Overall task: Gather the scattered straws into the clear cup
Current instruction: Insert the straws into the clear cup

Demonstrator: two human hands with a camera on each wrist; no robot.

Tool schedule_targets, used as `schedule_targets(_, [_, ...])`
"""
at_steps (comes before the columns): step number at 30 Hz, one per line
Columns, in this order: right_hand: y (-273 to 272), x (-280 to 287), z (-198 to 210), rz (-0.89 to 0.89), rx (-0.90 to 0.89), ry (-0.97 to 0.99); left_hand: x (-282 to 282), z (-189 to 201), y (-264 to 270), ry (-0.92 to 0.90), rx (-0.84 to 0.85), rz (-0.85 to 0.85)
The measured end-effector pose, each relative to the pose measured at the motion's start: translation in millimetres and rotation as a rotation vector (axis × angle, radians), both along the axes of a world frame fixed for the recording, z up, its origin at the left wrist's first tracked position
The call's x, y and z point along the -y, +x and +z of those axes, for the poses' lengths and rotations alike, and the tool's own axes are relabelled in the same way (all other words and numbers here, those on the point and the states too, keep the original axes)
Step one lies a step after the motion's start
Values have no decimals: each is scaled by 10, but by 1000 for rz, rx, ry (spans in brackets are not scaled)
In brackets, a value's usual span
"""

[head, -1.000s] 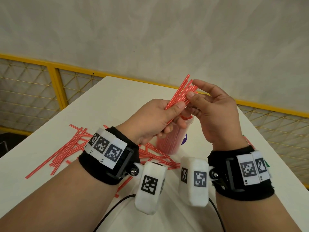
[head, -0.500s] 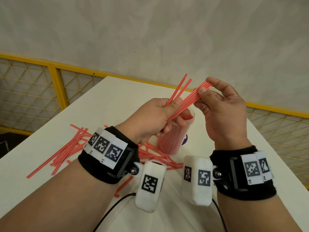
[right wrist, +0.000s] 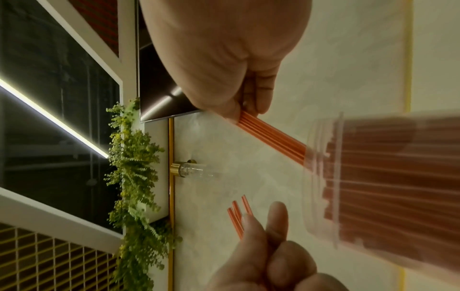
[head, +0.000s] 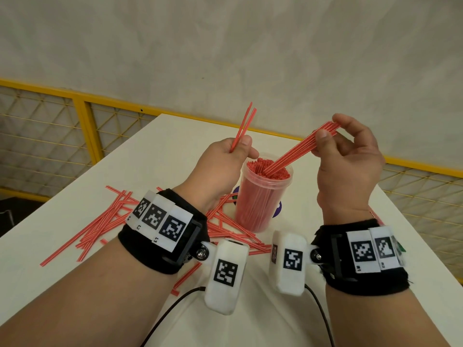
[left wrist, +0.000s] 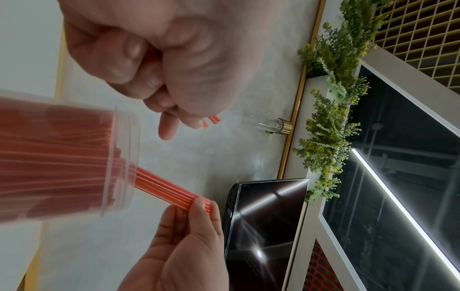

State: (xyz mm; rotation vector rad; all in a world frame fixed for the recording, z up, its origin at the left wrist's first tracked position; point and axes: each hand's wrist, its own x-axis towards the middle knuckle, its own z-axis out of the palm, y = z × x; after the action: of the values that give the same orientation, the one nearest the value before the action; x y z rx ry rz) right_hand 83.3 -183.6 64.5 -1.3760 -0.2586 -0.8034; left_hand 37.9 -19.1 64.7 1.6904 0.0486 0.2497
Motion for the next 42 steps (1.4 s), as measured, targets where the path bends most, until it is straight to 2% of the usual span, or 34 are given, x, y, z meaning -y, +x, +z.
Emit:
schedule_targets(4, [26,-62,-79,31,-41,-248,6,-4,-1,-14,-9,-15])
schedule_targets(8, [43,-117,-175,40,-268,-803,-43,-56,75,-20,2,-8])
schedule_targets(10, [34,-123,-170,47,-335,-865,-58,-66,89,-34,0,-11])
schedule_targets(14, [17,-96,-121,84,-338,-802,-56,-81,96,-58,-2,-12])
schedule_targets(17, [15,-69,-108,193,-378,-1018,-60,-84,100,-69,-6,1])
schedule_targets(18, [19,-63,-113,222,-397,-1036,-60,-84,100,-73,-9,0])
schedule_targets(21, [2,-42,-88,217,-363,-892,-51,-88,101,-95,-23,-25])
schedule_targets(25, [-31,-62,-77,296,-338,-1028,-40,-83,89,-161,-29,-73])
schedule_targets(28, [-55,-72,-54,242,-321,-884,-28,-80,83,-205,-38,-100])
schedule_targets(32, [-70,-80,-45,235,-336,-1053,-42,-71,85,-243,-50,-113])
schedule_targets(33, [-65,-83,-45,210,-329,-1008,-44,-72,86,-249,-49,-125])
schedule_targets(37, [-74,-100,18,111,-244,-554,-42,-64,71,-239,-49,-250])
schedule_targets(42, [-157,-81,86,350,-210,-390,-46,-48,44,-153,-96,-390])
